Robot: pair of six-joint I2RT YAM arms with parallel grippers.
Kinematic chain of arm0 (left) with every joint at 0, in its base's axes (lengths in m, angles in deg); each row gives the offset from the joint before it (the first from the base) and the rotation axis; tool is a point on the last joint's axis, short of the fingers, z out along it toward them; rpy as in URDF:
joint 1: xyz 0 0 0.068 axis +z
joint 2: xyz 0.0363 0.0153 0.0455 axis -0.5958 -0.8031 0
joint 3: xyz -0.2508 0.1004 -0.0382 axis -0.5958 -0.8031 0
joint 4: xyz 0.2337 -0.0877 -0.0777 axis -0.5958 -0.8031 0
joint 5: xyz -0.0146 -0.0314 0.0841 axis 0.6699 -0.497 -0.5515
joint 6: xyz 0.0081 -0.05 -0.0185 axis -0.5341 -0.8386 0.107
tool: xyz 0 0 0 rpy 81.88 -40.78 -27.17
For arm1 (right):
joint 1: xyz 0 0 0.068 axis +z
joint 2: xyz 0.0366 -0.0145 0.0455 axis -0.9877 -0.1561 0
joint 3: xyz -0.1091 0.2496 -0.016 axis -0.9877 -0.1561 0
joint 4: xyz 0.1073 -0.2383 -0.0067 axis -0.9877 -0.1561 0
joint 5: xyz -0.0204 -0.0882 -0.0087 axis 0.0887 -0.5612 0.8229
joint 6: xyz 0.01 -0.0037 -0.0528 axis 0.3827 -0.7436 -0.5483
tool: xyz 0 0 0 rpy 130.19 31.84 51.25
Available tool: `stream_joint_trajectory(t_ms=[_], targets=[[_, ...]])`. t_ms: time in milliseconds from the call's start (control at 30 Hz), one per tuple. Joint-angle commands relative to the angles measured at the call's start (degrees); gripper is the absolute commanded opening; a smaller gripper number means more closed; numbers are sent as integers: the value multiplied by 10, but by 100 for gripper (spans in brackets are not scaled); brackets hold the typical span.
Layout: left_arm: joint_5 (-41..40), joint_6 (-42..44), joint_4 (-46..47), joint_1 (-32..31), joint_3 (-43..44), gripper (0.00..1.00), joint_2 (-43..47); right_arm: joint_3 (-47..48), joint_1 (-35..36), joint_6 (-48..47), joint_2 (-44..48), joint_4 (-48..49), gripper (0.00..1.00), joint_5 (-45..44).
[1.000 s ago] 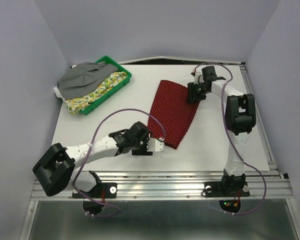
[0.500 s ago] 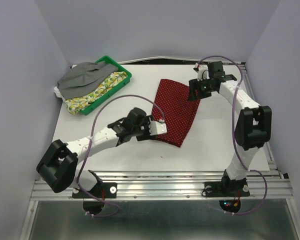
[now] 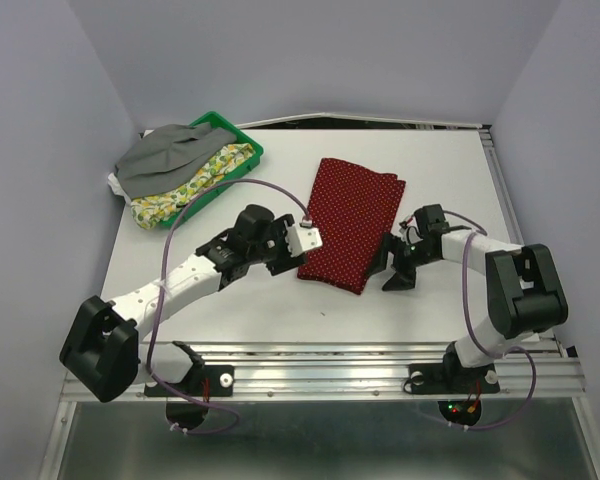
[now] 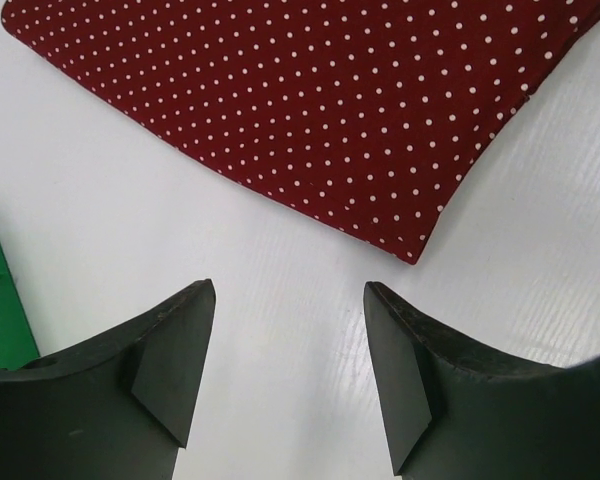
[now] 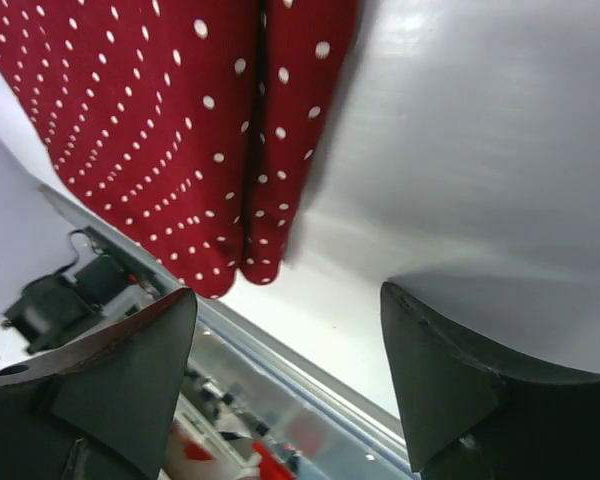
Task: Fold and stack the skirts
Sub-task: Fold the skirt
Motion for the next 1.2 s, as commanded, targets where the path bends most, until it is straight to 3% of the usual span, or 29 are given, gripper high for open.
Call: stream_joint_trajectory(t_ms=[0,167,333,433,467,600,700,1167], targets=[[19,40,8,-12,-15,72,19,-39,18,112,32,164,80,25],[2,73,21,-53,-27,73,8,-100,36,185,16,247,78,35],[-6,111,42,-99,-35,73,-3,-131,61,213,9,309,67,25],[-4,139,49,-113,-40,73,-14,-122,61,211,-7,302,51,30],[-1,153,54,-120,-43,74,-16,-116,61,208,-12,296,38,36],[-4,161,95,-139,-67,80,-23,-81,61,224,-15,292,13,62],[-14,158,137,-150,-84,84,-34,-59,61,247,-9,302,1,80],[-81,106,265,-166,-85,87,-135,-61,61,361,24,341,1,142]])
